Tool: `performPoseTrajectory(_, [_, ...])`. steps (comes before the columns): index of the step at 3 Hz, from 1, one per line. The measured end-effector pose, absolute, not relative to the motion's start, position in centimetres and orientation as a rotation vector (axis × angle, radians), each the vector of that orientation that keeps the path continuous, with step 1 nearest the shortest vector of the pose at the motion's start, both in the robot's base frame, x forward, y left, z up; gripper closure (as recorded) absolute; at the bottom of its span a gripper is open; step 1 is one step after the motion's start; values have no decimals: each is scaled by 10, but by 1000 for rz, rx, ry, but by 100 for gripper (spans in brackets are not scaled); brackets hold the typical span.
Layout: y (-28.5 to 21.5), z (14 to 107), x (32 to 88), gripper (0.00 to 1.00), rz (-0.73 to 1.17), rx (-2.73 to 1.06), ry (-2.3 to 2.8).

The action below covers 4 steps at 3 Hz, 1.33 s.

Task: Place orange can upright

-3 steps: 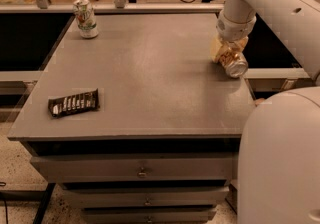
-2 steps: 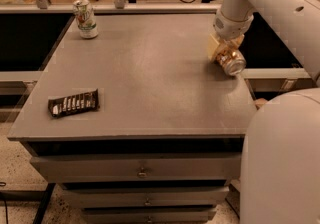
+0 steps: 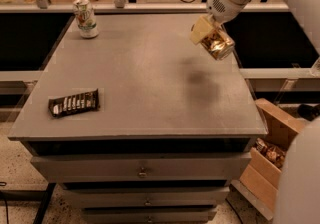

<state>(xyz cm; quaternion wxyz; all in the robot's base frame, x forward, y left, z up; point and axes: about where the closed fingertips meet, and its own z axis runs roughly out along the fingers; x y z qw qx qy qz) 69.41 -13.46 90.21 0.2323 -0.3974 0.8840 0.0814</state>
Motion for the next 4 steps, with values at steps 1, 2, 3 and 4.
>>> performPoseTrajectory(1, [-103,923,668,100,396,-1224,2183])
performPoseTrajectory(2, [-96,942,658,100,480,-1211,2025])
performPoseTrajectory(3, [-96,942,659,100,480,-1210,2024])
performPoseTrajectory(4, [-106,938,653,100,473,-1155,1987])
